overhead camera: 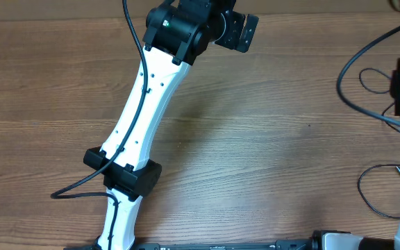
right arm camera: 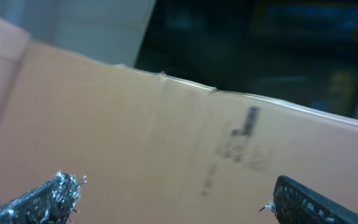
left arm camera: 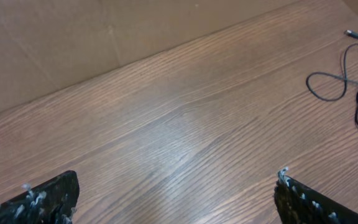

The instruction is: Untangle cables

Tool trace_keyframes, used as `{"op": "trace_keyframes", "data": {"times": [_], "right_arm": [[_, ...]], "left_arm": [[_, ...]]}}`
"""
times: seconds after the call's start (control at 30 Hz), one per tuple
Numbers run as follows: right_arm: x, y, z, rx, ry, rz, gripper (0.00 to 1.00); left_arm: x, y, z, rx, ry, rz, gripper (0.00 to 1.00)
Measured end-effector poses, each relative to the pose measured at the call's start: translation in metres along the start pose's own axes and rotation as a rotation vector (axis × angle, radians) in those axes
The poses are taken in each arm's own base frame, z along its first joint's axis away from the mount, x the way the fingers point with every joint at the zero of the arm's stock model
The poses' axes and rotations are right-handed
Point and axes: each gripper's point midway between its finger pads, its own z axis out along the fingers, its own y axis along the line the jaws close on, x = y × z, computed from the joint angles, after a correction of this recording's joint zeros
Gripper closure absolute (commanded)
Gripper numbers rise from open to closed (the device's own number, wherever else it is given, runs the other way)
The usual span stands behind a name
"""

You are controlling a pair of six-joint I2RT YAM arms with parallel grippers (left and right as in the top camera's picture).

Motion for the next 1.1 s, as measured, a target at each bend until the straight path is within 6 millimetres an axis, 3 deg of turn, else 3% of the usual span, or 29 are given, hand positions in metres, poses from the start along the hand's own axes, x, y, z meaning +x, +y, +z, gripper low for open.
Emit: {"op": "trace_keyframes", "data": {"times": [0.1,0.2,0.3,0.4,0.53,0.6,0.63,0.67,0.7,0.77,0.9,0.97,1.03,1.1], "right_arm": [[0.035,0.01,-0.004,-0.03,0.15,0.092,0.0],[0.069,0.01,-0.021,-0.015,0.283,0.157,0.0],[0.08,0.013,-0.052,0.013,0.334,0.136,0.0],[0.057,0.03,-0.094,0.036,0.269,0.016,0.0],[-0.023,0.065,-0.159,0.104,-0.074,-0.297,0.0],[-0.065,0.085,-0.202,0.195,-0.289,-0.476,0.0],[-0.075,0.092,-0.223,0.25,-0.357,-0.519,0.0],[-0.071,0.096,-0.241,0.296,-0.386,-0.505,0.0],[-0.067,0.096,-0.246,0.307,-0.386,-0.491,0.0],[-0.032,0.093,-0.256,0.339,-0.354,-0.37,0.0],[0.072,0.085,-0.265,0.371,-0.243,-0.181,0.0],[0.114,0.09,-0.277,0.379,-0.221,-0.135,0.0],[0.148,0.099,-0.29,0.382,-0.196,-0.097,0.0],[0.168,0.104,-0.289,0.355,-0.148,-0.052,0.0]], "left_arm": [[0.003,0.0,0.0,-0.002,0.012,0.0,0.0],[0.005,0.001,0.0,-0.003,0.022,0.0,0.0],[0.01,0.001,0.0,-0.005,0.039,-0.001,0.0],[0.011,0.001,0.0,-0.006,0.046,-0.001,0.0],[0.012,0.001,0.0,-0.006,0.049,-0.002,0.0],[0.012,0.001,0.0,-0.006,0.049,-0.002,0.0],[0.013,0.002,0.0,-0.006,0.052,-0.002,0.0],[0.013,0.002,0.0,-0.006,0.054,-0.002,0.0],[0.014,0.001,0.0,-0.005,0.057,-0.002,0.0],[0.018,0.0,-0.001,0.003,0.073,-0.003,0.0],[0.026,-0.001,-0.001,0.01,0.105,-0.005,0.0],[0.028,-0.001,-0.002,0.009,0.114,-0.006,0.0],[0.029,-0.001,-0.002,0.009,0.12,-0.006,0.0],[0.029,-0.001,-0.002,0.012,0.121,-0.006,0.0]]}}
